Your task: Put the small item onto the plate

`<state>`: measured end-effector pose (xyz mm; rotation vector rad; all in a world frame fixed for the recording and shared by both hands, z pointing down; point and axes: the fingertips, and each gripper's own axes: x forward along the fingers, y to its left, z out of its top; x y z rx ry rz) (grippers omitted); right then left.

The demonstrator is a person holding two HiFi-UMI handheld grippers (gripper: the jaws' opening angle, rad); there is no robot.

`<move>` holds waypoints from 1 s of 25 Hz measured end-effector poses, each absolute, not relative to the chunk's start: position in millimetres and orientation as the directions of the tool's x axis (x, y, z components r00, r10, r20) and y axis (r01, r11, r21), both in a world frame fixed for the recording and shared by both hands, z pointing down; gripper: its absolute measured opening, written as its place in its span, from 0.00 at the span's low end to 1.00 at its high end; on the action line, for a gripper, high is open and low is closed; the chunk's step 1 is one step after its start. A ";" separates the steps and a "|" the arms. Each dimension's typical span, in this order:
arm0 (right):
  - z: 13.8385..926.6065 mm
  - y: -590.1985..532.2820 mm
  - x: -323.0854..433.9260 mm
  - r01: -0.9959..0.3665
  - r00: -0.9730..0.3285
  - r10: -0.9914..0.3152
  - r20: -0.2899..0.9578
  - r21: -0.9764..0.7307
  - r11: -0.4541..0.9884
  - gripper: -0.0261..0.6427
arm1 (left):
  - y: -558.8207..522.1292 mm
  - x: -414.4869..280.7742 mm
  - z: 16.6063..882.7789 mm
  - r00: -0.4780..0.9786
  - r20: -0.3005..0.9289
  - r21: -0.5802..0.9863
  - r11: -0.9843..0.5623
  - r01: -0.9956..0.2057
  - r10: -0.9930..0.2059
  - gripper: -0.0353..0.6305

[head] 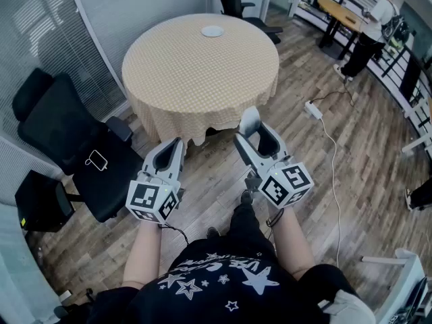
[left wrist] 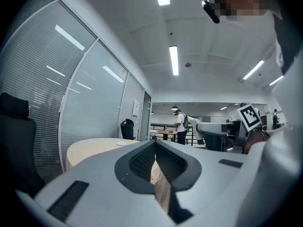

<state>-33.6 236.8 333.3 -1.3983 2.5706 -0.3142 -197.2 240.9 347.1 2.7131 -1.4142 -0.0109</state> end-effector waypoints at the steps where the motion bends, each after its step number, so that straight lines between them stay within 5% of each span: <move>1: 334.0 238.8 -34.9 -0.805 -0.528 -0.846 -0.066 -0.277 0.524 0.49 | 242.2 -198.3 347.4 0.574 0.030 0.075 -0.571 -0.818 -0.819 0.07; 25: 345.6 242.7 -40.4 -0.799 -0.526 -0.850 -0.014 -0.334 0.500 0.49 | 247.3 -201.1 347.0 0.592 0.022 0.073 -0.589 -0.805 -0.806 0.07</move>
